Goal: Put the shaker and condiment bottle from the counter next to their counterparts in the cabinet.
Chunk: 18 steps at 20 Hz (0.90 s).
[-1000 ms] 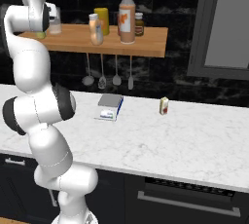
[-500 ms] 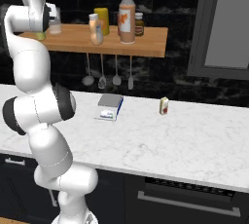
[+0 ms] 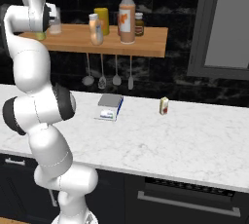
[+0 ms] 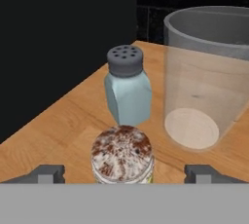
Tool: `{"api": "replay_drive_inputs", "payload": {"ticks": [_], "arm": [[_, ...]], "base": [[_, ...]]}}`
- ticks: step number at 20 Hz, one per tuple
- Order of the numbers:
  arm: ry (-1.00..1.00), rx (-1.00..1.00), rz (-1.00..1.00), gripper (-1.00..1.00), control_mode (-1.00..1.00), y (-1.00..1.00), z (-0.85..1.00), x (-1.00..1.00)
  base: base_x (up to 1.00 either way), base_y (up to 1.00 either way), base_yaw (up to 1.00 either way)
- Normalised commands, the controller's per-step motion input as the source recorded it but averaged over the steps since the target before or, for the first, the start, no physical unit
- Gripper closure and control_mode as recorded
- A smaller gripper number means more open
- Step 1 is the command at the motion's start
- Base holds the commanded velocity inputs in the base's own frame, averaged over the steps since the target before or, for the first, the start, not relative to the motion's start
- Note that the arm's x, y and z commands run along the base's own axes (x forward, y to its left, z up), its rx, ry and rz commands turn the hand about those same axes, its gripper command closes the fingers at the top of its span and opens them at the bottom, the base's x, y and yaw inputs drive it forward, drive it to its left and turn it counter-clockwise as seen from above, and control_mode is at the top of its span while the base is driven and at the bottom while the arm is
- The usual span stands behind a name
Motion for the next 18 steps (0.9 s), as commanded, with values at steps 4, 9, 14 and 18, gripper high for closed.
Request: {"api": "replay_drive_inputs", "payload": {"ticks": [4,9,14,18], "arm": [[0.0,0.0,0.0,-1.0,-1.0,-0.02,0.0,-0.25],[0.0,0.0,0.0,-1.0,-1.0,-0.14,0.0,-0.42],[0.0,0.0,0.0,-1.0,-1.0,-0.53,0.0,-0.63],[0.0,0.0,0.0,-1.0,-1.0,-0.72,0.0,-0.77]], "base": [[0.0,0.0,0.0],[0.0,0.0,0.0],[0.0,0.0,0.0],[0.0,0.0,0.0]]}}
